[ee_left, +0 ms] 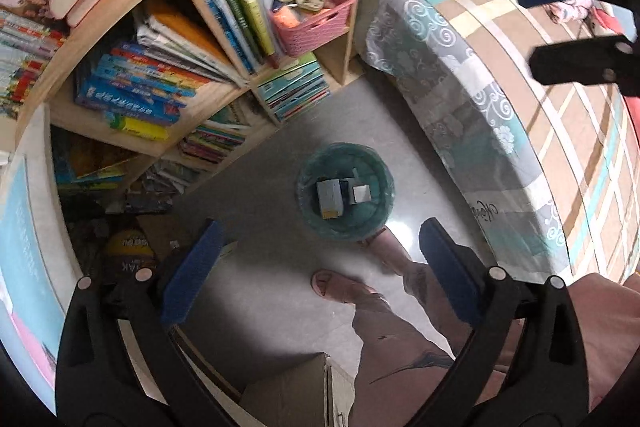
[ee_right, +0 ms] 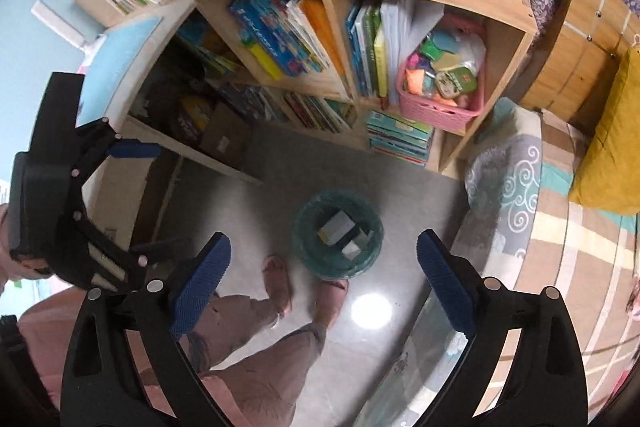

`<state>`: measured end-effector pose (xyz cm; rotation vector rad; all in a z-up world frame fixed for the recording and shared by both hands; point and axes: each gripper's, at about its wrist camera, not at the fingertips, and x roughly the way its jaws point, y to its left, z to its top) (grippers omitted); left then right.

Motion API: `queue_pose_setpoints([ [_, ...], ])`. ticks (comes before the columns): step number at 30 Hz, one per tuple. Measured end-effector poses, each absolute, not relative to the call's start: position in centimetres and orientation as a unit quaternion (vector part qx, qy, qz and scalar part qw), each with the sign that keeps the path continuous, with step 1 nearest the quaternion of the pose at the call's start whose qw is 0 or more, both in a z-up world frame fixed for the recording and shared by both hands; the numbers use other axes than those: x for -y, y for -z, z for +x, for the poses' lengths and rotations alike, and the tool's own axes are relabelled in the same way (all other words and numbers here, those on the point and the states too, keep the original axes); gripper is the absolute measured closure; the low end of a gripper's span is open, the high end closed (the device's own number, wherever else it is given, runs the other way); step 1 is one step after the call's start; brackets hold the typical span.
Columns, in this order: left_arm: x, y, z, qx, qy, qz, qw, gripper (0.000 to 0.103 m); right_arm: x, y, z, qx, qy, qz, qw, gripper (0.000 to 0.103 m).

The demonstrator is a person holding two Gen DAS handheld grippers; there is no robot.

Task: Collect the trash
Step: 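Open both tools to drop the boxes into the wastebasket, then swing both tools back toward the remaining items on the table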

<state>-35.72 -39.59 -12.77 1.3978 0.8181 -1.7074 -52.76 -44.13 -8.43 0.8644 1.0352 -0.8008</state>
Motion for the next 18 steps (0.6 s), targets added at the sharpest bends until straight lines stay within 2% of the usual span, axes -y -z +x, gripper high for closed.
queue_pose_setpoints([
  [10,39.4,11.8,-33.0,-0.336,0.659,0.528,0.418,0.007,43.5,7.6,-52.3,-0.469,0.361,0.375,0.713,0.009],
  [18,38.9,9.8,-29.0,-0.354,0.638,0.493,0.473,0.007,43.8,6.1,-47.8,-0.479,0.321,0.317,0.753,0.008],
])
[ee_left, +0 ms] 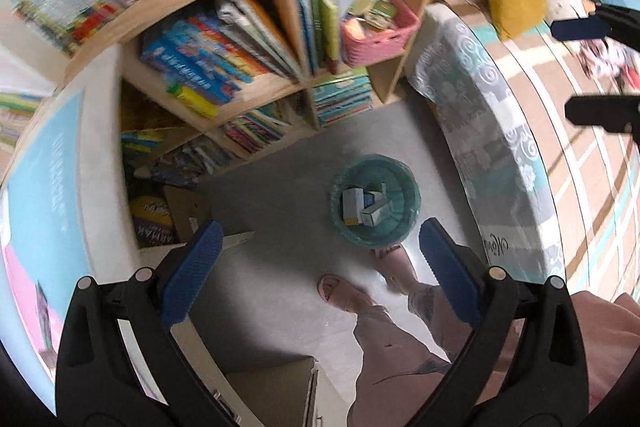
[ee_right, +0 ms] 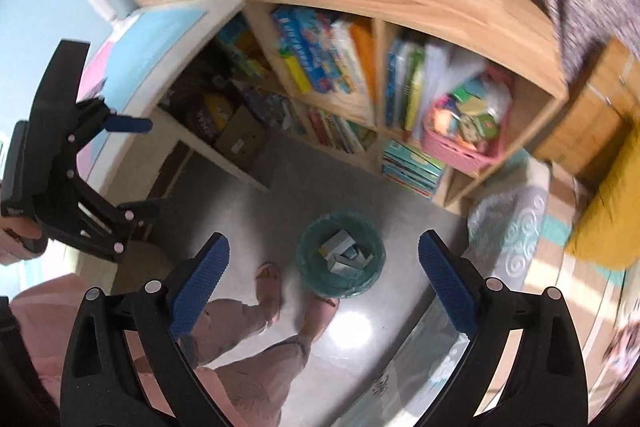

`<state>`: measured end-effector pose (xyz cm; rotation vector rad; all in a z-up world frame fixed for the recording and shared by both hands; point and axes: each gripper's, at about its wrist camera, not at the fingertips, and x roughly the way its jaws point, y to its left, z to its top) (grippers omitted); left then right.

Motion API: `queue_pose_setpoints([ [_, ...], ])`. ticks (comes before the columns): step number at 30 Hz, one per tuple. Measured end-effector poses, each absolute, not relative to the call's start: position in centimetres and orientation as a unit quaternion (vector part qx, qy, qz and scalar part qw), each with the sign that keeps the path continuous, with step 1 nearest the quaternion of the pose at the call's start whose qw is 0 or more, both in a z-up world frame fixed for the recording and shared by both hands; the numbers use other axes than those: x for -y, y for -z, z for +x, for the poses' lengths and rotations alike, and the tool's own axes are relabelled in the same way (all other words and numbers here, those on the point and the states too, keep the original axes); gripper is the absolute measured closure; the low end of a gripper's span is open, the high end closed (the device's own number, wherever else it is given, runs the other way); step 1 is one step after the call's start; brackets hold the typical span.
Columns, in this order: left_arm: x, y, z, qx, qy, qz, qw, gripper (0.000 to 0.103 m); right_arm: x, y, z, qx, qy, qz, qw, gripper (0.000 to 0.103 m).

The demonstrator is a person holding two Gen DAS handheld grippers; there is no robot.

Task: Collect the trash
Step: 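Swing both tools back toward the remaining items on the table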

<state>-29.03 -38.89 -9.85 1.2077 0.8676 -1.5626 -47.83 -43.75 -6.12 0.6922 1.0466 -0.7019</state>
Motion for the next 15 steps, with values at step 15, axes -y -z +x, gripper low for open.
queue_pose_setpoints([
  [15,33.4,6.7,-16.2,-0.400,0.550,0.421,0.600,0.007,44.0,4.3,-35.2,-0.499,0.161,0.248,0.815,0.008],
])
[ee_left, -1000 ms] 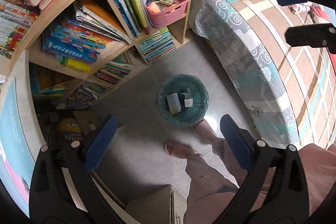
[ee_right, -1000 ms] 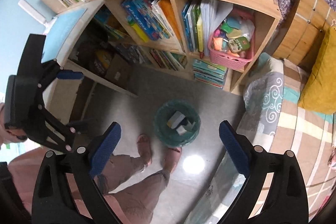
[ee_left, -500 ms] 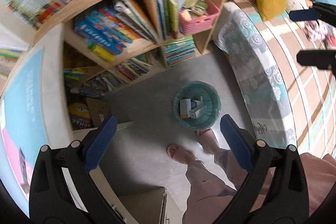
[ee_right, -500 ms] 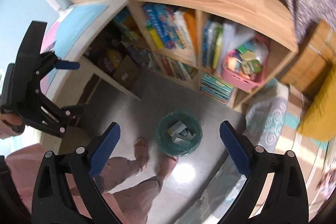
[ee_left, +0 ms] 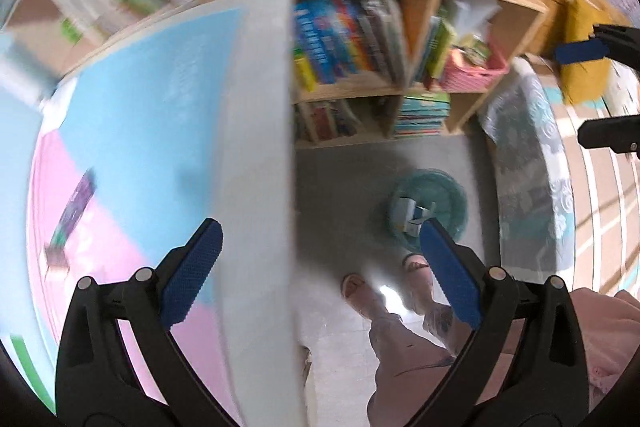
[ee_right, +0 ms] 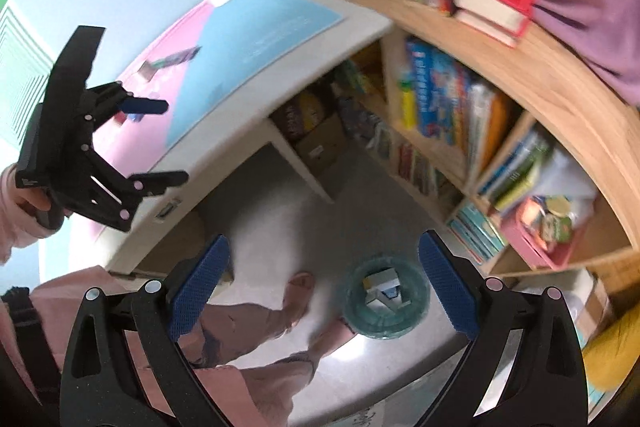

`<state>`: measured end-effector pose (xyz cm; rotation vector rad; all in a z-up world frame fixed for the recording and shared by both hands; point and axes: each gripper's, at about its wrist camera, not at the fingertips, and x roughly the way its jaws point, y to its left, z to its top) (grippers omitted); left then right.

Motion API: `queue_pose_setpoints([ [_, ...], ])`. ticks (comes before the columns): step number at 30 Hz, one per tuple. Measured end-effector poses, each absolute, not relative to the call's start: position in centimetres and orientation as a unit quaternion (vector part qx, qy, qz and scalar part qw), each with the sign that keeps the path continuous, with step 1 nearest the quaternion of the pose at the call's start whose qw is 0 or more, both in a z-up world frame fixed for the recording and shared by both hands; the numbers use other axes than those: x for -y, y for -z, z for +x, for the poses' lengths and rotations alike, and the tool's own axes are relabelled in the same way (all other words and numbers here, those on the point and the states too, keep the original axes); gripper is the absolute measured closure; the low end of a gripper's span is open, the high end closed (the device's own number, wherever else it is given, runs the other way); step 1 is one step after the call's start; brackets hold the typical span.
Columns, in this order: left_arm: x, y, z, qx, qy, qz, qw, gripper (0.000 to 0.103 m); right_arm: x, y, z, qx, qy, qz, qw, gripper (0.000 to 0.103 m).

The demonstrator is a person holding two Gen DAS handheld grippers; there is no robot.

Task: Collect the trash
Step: 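Swing both tools back toward the remaining items on the table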

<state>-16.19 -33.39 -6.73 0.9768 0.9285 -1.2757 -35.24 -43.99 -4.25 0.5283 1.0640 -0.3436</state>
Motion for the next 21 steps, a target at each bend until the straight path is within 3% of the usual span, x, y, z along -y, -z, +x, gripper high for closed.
queue_pose_setpoints([
  [21,18.2,6.7,5.1,-0.481,0.358,0.329,0.729,0.007,37.3,2.1,-10.3,-0.537,-0.036,0.073,0.840,0.008],
])
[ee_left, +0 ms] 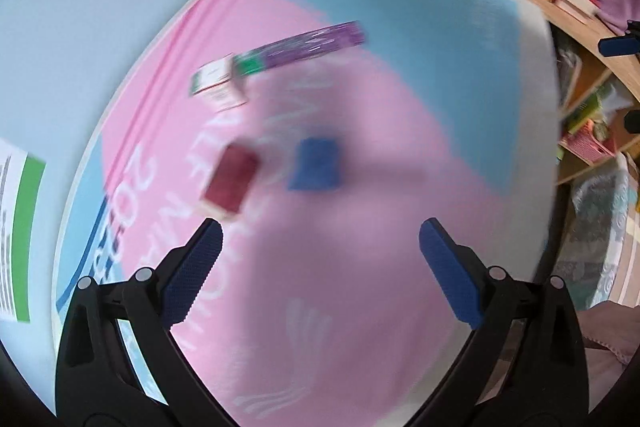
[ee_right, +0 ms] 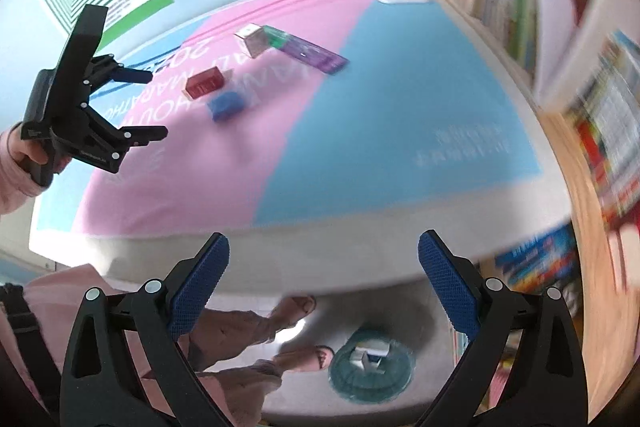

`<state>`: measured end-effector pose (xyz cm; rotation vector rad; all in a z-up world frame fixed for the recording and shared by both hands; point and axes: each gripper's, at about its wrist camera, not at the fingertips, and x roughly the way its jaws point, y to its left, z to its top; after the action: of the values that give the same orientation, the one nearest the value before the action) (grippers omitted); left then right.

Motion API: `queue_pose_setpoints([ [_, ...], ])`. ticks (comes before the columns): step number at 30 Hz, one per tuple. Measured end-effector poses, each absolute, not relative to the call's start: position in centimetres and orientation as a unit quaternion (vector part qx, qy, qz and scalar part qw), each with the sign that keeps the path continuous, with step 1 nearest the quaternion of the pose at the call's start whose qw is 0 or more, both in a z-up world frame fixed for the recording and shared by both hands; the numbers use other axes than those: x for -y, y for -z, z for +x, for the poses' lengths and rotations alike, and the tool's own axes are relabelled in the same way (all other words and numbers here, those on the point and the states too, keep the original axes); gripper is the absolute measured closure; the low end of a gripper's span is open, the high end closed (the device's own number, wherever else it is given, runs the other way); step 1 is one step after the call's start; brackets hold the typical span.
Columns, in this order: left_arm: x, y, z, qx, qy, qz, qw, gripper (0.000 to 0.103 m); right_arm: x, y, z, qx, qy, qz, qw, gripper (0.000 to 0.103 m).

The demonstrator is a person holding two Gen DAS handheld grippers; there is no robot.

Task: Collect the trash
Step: 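Swing both tools back toward the remaining items on the table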

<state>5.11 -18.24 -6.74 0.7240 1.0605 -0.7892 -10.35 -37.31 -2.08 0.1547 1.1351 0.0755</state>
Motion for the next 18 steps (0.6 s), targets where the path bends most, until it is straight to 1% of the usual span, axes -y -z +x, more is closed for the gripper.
queue_pose_setpoints([
  [9,15.2,8.1,11.0,-0.506,0.319,0.309,0.739,0.007,34.6,2.6,-1.6,-0.548,-0.081,0.015,0.832,0.008],
  [18,14.9,10.7,14.6,-0.534,0.290,0.306,0.733,0.007,33.9,4.0,6.1,-0.556,-0.126,-0.032,0.821,0.008],
])
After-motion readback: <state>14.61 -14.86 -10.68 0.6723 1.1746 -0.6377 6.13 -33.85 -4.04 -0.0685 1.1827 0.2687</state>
